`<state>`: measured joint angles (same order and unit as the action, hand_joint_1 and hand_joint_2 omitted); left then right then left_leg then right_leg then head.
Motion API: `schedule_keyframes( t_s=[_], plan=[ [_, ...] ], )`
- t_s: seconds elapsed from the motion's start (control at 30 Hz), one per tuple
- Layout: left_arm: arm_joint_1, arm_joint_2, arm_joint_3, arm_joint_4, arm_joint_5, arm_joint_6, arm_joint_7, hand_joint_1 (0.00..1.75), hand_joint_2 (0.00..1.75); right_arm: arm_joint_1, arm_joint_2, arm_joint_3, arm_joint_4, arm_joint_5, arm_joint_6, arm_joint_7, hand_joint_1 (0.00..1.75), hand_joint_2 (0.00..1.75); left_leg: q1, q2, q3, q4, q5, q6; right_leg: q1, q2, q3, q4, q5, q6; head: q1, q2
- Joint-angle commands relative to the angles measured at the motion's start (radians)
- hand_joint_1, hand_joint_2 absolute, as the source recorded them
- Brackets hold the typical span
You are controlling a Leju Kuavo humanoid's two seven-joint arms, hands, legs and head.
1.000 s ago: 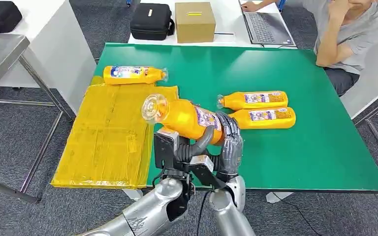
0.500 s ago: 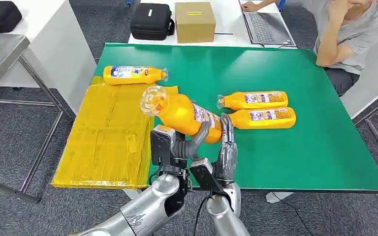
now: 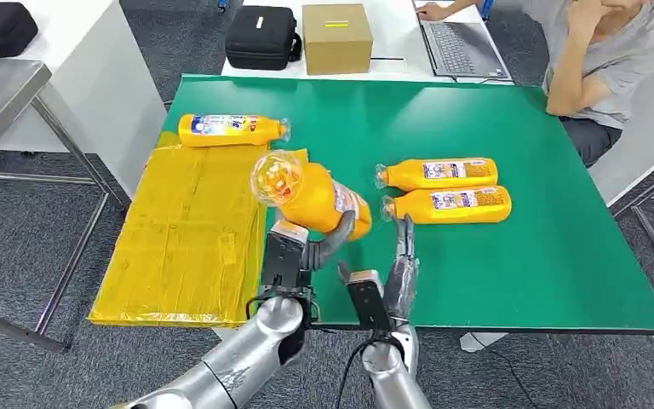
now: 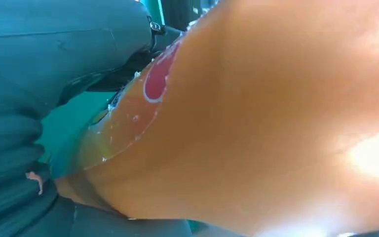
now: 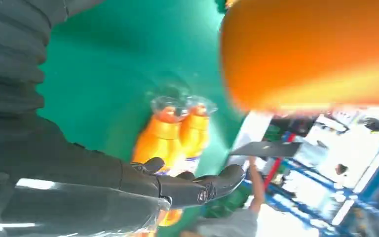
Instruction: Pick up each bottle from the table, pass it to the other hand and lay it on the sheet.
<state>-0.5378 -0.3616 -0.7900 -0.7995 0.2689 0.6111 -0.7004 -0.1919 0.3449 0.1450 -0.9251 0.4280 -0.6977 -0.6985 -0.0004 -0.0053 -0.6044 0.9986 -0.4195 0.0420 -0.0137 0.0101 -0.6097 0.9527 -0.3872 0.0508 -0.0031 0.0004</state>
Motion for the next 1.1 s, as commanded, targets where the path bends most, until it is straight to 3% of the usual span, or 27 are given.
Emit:
schedule_keyframes(
  t_s=[0.03, 0.13, 0.33, 0.4, 0.57, 0.6, 0.77, 1.1],
  plan=[
    [-0.05, 0.072, 0.083, 0.163, -0.401, 0.087, 0.002, 1.75, 1.75, -0.03, -0.016, 0.025, 0.063, -0.043, 0.0, 0.0, 0.0, 1.75, 0.0, 0.004, 0.009, -0.002, -0.003, -0.003, 0.0, 0.003, 0.007, 0.0, -0.002, -0.003, 0.0, 0.0],
    [-0.038, 0.092, 0.29, 0.202, -0.8, 0.087, 0.06, 1.75, 1.75, -0.034, -0.018, 0.016, 0.07, -0.057, 0.0, 0.0, 0.0, 1.75, 0.0, 0.005, 0.008, -0.002, -0.003, -0.003, 0.001, 0.004, 0.006, 0.0, -0.002, -0.003, 0.0, 0.0],
    [-0.008, 0.195, 0.43, 0.228, -1.219, 0.087, 0.234, 1.75, 1.75, -0.015, -0.032, 0.034, 0.067, -0.1, 0.0, 0.0, 0.0, 1.75, 0.001, 0.007, 0.008, -0.003, -0.001, -0.003, 0.001, 0.006, 0.005, -0.001, 0.0, -0.002, 0.0, 0.0],
    [-0.008, 0.195, 0.43, 0.228, -1.219, 0.087, 0.234, 1.75, 1.75, -0.015, -0.032, 0.034, 0.067, -0.1, 0.0, 0.0, 0.0, 1.75, 0.001, 0.007, 0.008, -0.003, -0.001, -0.004, 0.001, 0.006, 0.004, 0.0, 0.0, -0.002, 0.0, 0.0],
    [0.014, 0.224, 0.466, 0.184, -1.447, 0.087, 0.401, 1.75, 1.75, -0.019, -0.033, 0.047, 0.078, -0.122, 0.0, 0.0, 0.0, 1.75, 0.001, 0.003, 0.004, -0.001, 0.0, -0.005, 0.001, 0.002, 0.002, 0.002, -0.001, -0.002, 0.0, 0.0],
    [0.009, 0.236, 0.464, 0.203, -1.557, 0.087, 0.501, 1.75, 1.75, -0.018, -0.036, 0.062, 0.083, -0.141, 0.0, 0.0, 0.0, 1.75, 0.002, 0.005, 0.006, -0.001, -0.001, -0.005, 0.001, 0.003, 0.003, 0.002, -0.002, -0.002, 0.0, 0.0],
    [-0.061, 0.274, 0.408, 0.353, -1.795, 0.076, 0.745, 1.75, 1.75, -0.026, -0.035, 0.072, 0.093, -0.156, 0.0, 0.0, 0.0, 1.75, 0.002, 0.002, 0.004, -0.001, 0.001, -0.005, 0.001, 0.001, 0.002, 0.003, -0.001, -0.002, 0.0, 0.0],
    [-0.061, 0.274, 0.408, 0.353, -1.795, 0.076, 0.745, 1.75, 1.75, -0.026, -0.035, 0.072, 0.093, -0.156, 0.0, 0.0, 0.0, 1.75, 0.002, 0.001, 0.004, 0.0, 0.0, -0.005, 0.001, 0.0, 0.002, 0.003, -0.002, -0.002, 0.0, 0.0]
  ],
)
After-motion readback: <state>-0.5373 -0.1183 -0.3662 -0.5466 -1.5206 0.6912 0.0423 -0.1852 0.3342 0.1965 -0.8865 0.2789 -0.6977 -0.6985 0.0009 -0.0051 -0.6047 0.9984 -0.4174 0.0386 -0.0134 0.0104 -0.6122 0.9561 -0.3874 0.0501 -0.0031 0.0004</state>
